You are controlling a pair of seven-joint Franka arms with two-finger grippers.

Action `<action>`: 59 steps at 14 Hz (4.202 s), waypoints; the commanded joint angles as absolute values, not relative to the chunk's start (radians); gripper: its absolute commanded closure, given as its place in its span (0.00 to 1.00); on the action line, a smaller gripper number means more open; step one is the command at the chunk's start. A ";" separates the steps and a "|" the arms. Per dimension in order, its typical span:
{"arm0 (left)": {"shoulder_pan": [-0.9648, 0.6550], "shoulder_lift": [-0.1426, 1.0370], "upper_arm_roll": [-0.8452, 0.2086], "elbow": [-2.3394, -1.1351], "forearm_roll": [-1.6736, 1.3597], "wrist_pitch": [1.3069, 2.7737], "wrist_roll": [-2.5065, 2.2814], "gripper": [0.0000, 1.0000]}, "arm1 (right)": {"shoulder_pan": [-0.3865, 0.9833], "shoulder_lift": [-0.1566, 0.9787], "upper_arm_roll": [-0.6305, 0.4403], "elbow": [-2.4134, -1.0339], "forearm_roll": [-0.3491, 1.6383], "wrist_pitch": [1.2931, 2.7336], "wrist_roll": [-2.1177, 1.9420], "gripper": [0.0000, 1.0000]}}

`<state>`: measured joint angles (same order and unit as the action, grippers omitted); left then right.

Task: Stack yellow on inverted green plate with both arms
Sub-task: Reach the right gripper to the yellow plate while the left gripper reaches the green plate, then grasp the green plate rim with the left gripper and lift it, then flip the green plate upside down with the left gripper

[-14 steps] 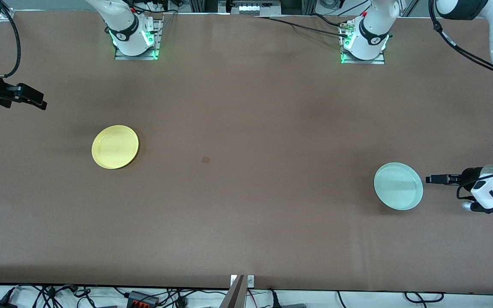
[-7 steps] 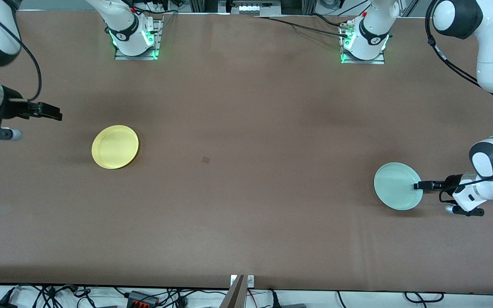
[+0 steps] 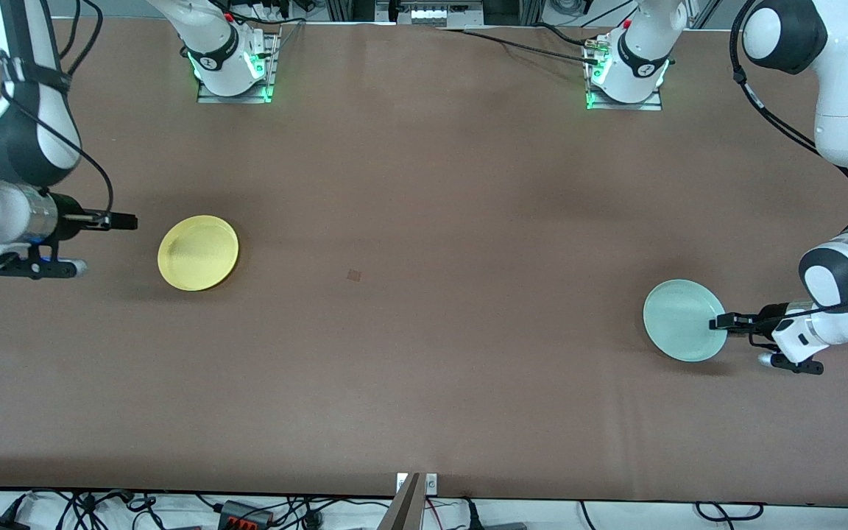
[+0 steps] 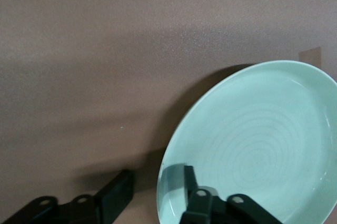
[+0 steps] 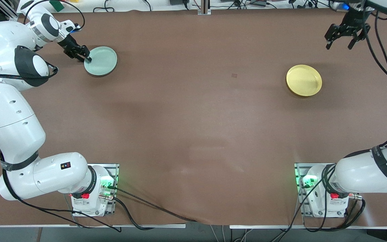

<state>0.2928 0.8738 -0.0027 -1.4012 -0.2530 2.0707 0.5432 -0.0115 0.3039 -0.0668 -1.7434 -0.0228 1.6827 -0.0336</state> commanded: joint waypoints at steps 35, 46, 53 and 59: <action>-0.550 0.643 -0.011 -1.384 0.782 1.530 -0.661 0.99 | -0.124 0.658 -0.058 -1.611 0.060 1.659 -0.100 1.00; -0.796 0.761 -0.005 -1.385 0.896 1.436 -1.003 0.99 | -0.149 0.620 -0.064 -1.434 0.280 1.489 -0.178 1.00; -0.850 0.836 -0.006 -1.385 0.894 1.440 -1.208 0.99 | -0.155 0.621 -0.061 -1.436 0.308 1.488 -0.172 1.00; -0.868 0.854 -0.014 -1.379 0.871 1.501 -1.252 0.00 | -0.172 0.621 -0.063 -1.436 0.308 1.460 -0.183 1.00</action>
